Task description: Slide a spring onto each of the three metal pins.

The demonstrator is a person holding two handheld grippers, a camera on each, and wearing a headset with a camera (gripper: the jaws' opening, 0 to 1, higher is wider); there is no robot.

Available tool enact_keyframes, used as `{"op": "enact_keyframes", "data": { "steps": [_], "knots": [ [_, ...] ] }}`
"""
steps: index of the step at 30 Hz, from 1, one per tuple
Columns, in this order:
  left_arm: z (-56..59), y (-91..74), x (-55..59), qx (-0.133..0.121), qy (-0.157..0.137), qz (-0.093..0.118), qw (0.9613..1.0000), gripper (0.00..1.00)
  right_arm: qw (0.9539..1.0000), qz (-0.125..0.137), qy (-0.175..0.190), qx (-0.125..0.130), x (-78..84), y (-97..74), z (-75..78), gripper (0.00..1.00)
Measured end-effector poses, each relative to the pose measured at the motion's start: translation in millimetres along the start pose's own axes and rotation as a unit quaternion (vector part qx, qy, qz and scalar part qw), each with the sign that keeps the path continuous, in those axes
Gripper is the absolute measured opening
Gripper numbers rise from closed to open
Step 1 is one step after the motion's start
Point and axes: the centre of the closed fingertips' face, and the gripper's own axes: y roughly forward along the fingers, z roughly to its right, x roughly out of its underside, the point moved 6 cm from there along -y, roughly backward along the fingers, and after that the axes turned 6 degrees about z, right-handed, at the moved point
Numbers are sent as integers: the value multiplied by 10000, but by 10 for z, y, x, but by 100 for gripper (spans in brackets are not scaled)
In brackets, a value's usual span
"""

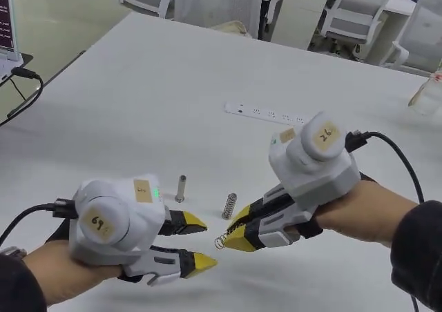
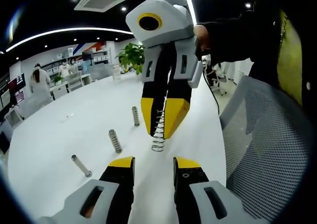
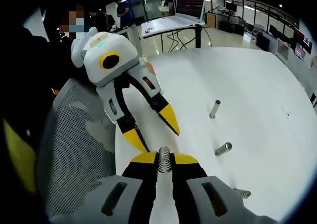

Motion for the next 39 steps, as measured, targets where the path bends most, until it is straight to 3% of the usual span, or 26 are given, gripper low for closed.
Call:
{"op": "enact_keyframes", "data": {
  "steps": [5,16,28,32,39],
  "knots": [
    [-19,-40,52,-109,-214,-21,9997,39,10000,-32,-30,33,9,-10,21,8],
    [-69,-177,175,-412,-353,-37,9985,55,10000,-28,-77,44,-13,-23,30,8],
    [-144,-389,349,-782,-344,-134,9963,62,9998,-44,-168,52,-84,-36,47,8],
    [-162,-457,407,-863,-218,-230,9958,63,9997,-62,-217,59,-122,-39,62,8],
    [-199,-556,461,-1038,-294,-205,9940,64,9995,-92,-309,71,-193,-41,93,8]
  ]
}}
